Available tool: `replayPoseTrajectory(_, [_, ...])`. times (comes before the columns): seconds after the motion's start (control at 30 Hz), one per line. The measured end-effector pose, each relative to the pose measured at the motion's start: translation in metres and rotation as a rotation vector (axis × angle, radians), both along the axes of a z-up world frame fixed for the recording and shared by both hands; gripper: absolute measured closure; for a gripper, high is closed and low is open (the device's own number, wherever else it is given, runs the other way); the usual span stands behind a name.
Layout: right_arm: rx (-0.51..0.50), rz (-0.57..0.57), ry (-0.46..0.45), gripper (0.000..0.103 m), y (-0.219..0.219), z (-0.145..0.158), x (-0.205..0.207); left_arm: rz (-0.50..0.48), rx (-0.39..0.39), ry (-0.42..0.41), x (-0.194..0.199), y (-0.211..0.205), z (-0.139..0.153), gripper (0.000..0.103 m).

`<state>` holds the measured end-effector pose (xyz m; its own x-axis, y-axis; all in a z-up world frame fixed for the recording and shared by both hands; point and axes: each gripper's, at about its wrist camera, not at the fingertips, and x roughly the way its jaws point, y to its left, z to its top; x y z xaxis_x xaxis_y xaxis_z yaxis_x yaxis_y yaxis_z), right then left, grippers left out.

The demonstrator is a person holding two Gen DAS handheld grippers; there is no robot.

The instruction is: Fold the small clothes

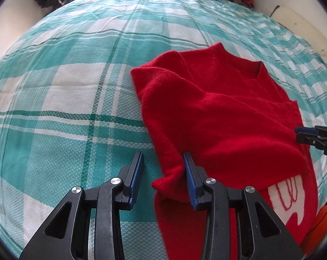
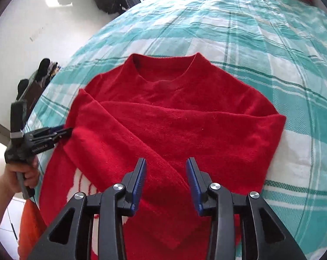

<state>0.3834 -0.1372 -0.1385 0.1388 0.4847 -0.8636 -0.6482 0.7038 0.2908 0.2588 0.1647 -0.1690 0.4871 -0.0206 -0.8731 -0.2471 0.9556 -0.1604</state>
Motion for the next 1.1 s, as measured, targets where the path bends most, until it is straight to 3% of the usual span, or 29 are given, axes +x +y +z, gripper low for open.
replayPoseTrajectory(0.03, [-0.005,0.036,0.032,0.066,0.005,-0.007,0.003,-0.009,0.008,-0.001,0.0,-0.001,0.0,0.064])
replayPoseTrajectory(0.1, [-0.054,0.124,0.056,0.1,0.015,-0.016,0.002,-0.02,0.015,-0.007,-0.002,-0.001,-0.001,0.064])
replayPoseTrajectory(0.17, [-0.127,0.15,-0.016,0.1,0.021,-0.013,-0.002,-0.02,0.012,-0.015,-0.004,0.0,-0.002,0.064])
replayPoseTrajectory(0.27, [-0.172,0.082,-0.093,0.1,0.02,-0.012,0.001,-0.017,0.011,-0.017,-0.005,0.0,-0.002,0.064])
replayPoseTrajectory(0.33, [-0.188,0.026,-0.138,0.068,0.016,-0.009,0.0,-0.006,0.006,-0.006,-0.008,0.003,0.003,0.062])
replayPoseTrajectory(0.37, [-0.179,-0.007,-0.152,0.044,0.01,-0.005,-0.002,0.008,0.007,-0.007,-0.012,0.005,0.009,0.06])
replayPoseTrajectory(0.43, [-0.103,-0.059,-0.191,0.043,-0.009,0.016,-0.009,0.044,0.012,-0.048,-0.025,0.009,0.022,0.06])
replayPoseTrajectory(0.5, [-0.01,-0.049,-0.208,0.049,-0.025,0.036,-0.025,0.058,0.018,-0.1,-0.04,0.005,0.034,0.062])
replayPoseTrajectory(0.57, [0.106,0.029,-0.158,0.054,-0.03,0.044,-0.041,0.035,0.026,-0.132,-0.047,-0.007,0.04,0.062])
replayPoseTrajectory(0.63, [0.157,0.074,-0.109,0.054,-0.03,0.036,-0.055,-0.013,0.036,-0.116,-0.048,-0.026,0.036,0.06])
replayPoseTrajectory(0.7, [0.081,0.067,-0.048,0.045,-0.019,0.004,-0.061,-0.05,0.073,-0.057,-0.048,-0.045,0.024,0.058])
replayPoseTrajectory(0.77, [-0.021,0.052,0.024,0.043,-0.015,-0.03,-0.065,-0.037,0.109,-0.024,-0.059,-0.057,0.02,0.058])
replayPoseTrajectory(0.9, [0.029,0.013,-0.12,0.041,-0.031,0.01,-0.098,-0.031,0.049,-0.101,-0.108,-0.079,0.035,0.043])
replayPoseTrajectory(0.97, [0.08,0.025,-0.188,0.029,-0.046,0.029,-0.126,-0.046,0.038,-0.1,-0.129,-0.096,0.032,0.039])
replayPoseTrajectory(1.03, [0.072,0.038,-0.218,0.026,-0.059,0.029,-0.156,-0.071,0.033,-0.056,-0.144,-0.115,0.018,0.037])
replayPoseTrajectory(1.1, [0.025,0.059,-0.176,0.026,-0.069,0.008,-0.184,-0.069,0.115,-0.045,-0.157,-0.131,0.003,0.034])
